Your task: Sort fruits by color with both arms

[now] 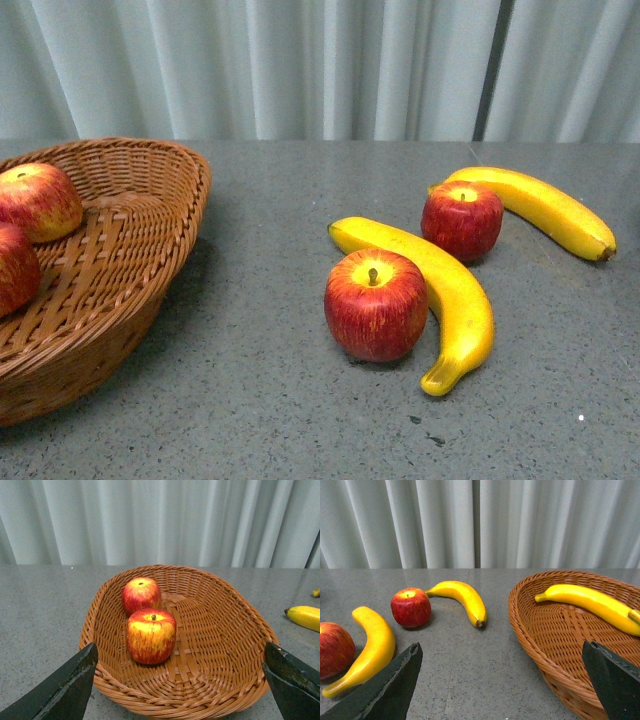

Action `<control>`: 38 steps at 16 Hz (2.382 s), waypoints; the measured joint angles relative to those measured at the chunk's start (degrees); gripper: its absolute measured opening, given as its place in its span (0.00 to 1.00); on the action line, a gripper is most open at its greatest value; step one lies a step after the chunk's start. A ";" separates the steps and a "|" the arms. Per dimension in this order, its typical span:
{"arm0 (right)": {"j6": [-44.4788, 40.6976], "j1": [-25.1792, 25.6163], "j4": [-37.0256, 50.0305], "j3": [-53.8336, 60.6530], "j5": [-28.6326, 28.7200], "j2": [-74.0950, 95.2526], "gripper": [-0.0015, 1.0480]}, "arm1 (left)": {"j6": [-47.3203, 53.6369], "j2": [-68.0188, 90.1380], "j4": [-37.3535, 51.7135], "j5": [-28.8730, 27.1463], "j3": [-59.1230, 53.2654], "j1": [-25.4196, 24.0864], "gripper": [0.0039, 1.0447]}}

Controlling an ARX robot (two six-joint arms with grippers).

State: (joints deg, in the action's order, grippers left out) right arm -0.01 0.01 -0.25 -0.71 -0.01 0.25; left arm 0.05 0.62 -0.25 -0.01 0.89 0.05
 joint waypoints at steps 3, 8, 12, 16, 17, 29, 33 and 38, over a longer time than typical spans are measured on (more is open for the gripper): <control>0.00 0.00 0.00 0.00 0.00 0.00 0.94 | 0.00 0.00 0.00 -0.02 0.00 0.00 0.94; 0.00 0.00 0.00 0.00 0.00 0.00 0.94 | 0.00 0.00 0.00 0.00 0.00 0.00 0.94; 0.00 0.00 0.00 0.00 0.00 0.00 0.94 | 0.00 0.00 0.00 0.00 0.00 0.00 0.94; 0.00 0.00 0.00 0.00 0.00 0.00 0.94 | 0.00 0.00 0.00 -0.02 0.00 0.00 0.94; 0.00 0.00 0.00 0.00 0.00 0.00 0.94 | -0.02 0.00 0.00 0.00 0.00 0.00 0.94; 0.00 0.00 0.02 0.00 0.00 0.00 0.94 | -2.80 27.56 1.99 -24.52 16.61 10.84 0.94; 0.00 0.00 0.00 0.00 0.00 0.00 0.94 | 2.99 59.76 21.05 -8.24 35.85 15.54 0.94; 0.00 0.00 0.00 0.00 0.00 0.00 0.94 | 4.63 88.43 5.31 12.28 63.71 26.80 0.94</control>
State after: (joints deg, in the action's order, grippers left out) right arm -0.01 0.01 -0.25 -0.71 -0.01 0.25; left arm 4.69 89.06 5.06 12.27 64.60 26.85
